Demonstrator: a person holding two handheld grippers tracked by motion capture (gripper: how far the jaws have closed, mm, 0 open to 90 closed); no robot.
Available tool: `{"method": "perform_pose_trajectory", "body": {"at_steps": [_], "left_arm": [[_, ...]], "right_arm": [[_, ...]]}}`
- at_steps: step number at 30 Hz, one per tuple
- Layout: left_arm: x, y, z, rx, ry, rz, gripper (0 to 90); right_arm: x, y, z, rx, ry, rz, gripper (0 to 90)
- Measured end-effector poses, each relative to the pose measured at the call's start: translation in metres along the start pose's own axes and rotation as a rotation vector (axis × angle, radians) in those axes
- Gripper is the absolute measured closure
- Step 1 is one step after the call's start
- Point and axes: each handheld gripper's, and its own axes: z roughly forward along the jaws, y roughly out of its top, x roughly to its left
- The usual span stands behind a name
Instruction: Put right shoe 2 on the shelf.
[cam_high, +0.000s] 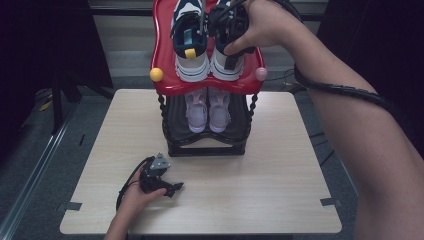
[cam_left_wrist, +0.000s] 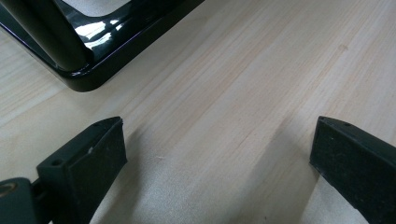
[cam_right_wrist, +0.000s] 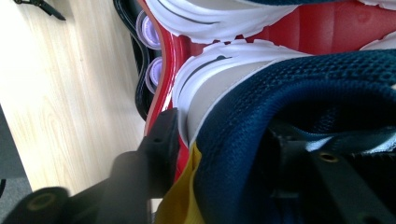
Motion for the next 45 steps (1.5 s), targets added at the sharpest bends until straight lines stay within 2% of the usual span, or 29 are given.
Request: {"method": "perform_pose_trajectory", "body": {"at_steps": [4, 8, 12, 17, 19, 25, 27, 37, 45], "left_arm": [[0.000, 0.000, 0.000, 0.000, 0.000, 0.000, 3.0], [0.000, 0.000, 0.000, 0.000, 0.000, 0.001, 3.0], [0.000, 0.000, 0.000, 0.000, 0.000, 0.001, 2.9], [0.000, 0.000, 0.000, 0.000, 0.002, 0.002, 3.0], [0.000, 0.000, 0.000, 0.000, 0.002, 0.002, 2.9], [0.000, 0.000, 0.000, 0.001, 0.002, 0.002, 3.0], [0.000, 0.000, 0.000, 0.000, 0.002, 0.002, 2.9], [0.000, 0.000, 0.000, 0.000, 0.002, 0.002, 2.9], [0.000, 0.000, 0.000, 0.000, 0.001, 0.002, 2.9]], "right_arm": [[-0.001, -0.001, -0.003, -0.021, 0.018, 0.040, 41.9], [-0.002, -0.001, -0.008, -0.037, 0.043, 0.061, 35.6], [-0.003, -0.002, -0.012, -0.035, 0.059, 0.068, 27.3], [-0.004, -0.003, -0.018, -0.040, 0.083, 0.071, 22.7], [-0.003, -0.003, -0.021, -0.033, 0.104, 0.076, 22.1], [-0.002, -0.005, -0.029, -0.019, 0.118, 0.068, 21.7], [-0.001, -0.005, -0.033, -0.012, 0.111, 0.062, 21.7], [0.002, -0.009, -0.049, 0.001, 0.139, 0.057, 22.3], [0.006, -0.015, -0.053, 0.033, 0.149, 0.059, 22.4]]}}
